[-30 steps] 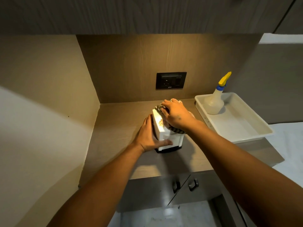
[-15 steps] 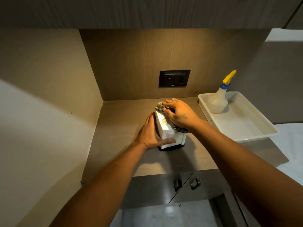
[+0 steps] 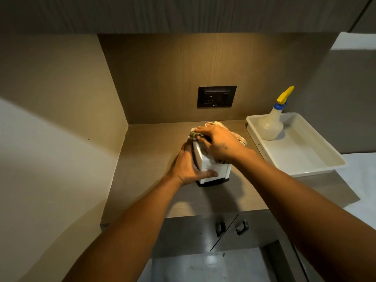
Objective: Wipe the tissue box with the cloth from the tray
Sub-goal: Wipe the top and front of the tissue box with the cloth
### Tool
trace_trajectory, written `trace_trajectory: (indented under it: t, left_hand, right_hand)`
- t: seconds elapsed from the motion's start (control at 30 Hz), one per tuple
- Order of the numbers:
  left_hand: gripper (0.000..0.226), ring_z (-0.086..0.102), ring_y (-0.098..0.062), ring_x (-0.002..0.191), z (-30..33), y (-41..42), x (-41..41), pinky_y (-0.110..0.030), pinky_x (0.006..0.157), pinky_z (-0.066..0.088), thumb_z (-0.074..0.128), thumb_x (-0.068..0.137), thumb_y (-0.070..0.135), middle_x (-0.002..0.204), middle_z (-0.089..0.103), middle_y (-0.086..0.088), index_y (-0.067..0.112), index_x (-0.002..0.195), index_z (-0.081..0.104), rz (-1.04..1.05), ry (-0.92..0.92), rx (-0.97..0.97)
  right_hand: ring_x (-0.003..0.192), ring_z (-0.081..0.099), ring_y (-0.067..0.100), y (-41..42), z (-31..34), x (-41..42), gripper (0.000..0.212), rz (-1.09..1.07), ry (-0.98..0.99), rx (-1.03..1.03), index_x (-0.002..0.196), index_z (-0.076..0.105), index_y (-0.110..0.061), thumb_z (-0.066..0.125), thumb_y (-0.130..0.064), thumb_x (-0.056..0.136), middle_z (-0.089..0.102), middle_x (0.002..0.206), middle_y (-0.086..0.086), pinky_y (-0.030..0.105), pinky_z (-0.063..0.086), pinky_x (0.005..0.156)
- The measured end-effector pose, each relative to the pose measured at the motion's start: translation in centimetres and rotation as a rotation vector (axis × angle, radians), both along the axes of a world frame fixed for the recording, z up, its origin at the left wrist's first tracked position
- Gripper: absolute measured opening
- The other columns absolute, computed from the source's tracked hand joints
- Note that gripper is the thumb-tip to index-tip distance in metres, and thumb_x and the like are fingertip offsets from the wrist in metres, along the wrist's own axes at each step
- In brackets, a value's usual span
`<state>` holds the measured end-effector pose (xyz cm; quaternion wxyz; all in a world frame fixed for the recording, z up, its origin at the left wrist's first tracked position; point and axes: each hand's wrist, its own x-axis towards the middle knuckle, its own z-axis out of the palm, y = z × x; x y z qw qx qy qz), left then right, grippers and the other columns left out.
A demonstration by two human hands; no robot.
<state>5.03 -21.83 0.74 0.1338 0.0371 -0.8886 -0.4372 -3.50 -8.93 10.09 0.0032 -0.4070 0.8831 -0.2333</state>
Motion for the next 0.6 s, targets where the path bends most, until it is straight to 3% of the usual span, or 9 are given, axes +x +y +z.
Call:
trace_trajectory:
  t: [0.1, 0.2, 0.4, 0.5, 0.6]
  left_hand:
    - [0.105, 0.058, -0.010, 0.124, -0.3, 0.1, -0.2, -0.040, 0.106, 0.052, 0.099, 0.055, 0.056, 0.137, 0.058, 0.006, 0.026, 0.141, 0.047, -0.036, 0.046, 0.085]
    - [0.117, 0.056, -0.019, 0.128, -0.2, 0.0, 0.0, -0.045, 0.107, 0.051, 0.101, 0.052, 0.049, 0.142, 0.054, -0.001, 0.019, 0.148, 0.042, 0.006, 0.017, 0.103]
    - [0.121, 0.052, -0.013, 0.127, 0.0, 0.1, 0.1, -0.036, 0.108, 0.048, 0.101, 0.046, 0.059, 0.138, 0.053, 0.004, 0.022, 0.145, 0.042, 0.016, 0.045, 0.062]
    - [0.119, 0.052, -0.016, 0.129, -0.2, 0.2, -0.1, -0.039, 0.109, 0.048, 0.100, 0.049, 0.058, 0.139, 0.052, 0.002, 0.021, 0.146, 0.042, 0.018, 0.046, 0.059]
    - [0.113, 0.057, -0.021, 0.127, -0.5, 0.3, -0.3, -0.045, 0.106, 0.051, 0.100, 0.051, 0.050, 0.140, 0.054, -0.003, 0.020, 0.145, 0.044, 0.014, 0.031, 0.101]
  right_hand:
    - [0.129, 0.045, 0.025, 1.8, -0.9, 2.2, 0.038, 0.115, 0.111, -0.039, 0.132, 0.058, -0.022, 0.051, -0.032, 0.096, 0.060, 0.135, 0.005, 0.032, 0.026, 0.103]
    - [0.139, 0.034, 0.024, 3.8, -1.4, 2.3, 0.042, 0.121, 0.110, -0.027, 0.137, 0.053, -0.024, 0.049, -0.038, 0.098, 0.051, 0.145, 0.003, 0.032, 0.013, 0.110]
    - [0.140, 0.033, 0.026, 2.1, -0.2, -0.1, 0.041, -0.020, 0.018, 0.004, 0.137, 0.053, -0.023, 0.047, -0.037, 0.099, 0.052, 0.144, 0.004, 0.041, 0.020, 0.113]
    - [0.136, 0.037, 0.023, 2.2, -0.3, 0.6, 0.039, 0.051, 0.042, -0.008, 0.135, 0.056, -0.025, 0.049, -0.037, 0.098, 0.054, 0.141, 0.002, 0.037, 0.020, 0.110]
    - [0.137, 0.035, 0.014, 3.5, -0.9, 2.4, 0.038, 0.153, 0.093, -0.053, 0.133, 0.057, -0.028, 0.051, -0.037, 0.097, 0.054, 0.142, -0.002, 0.025, 0.011, 0.108]
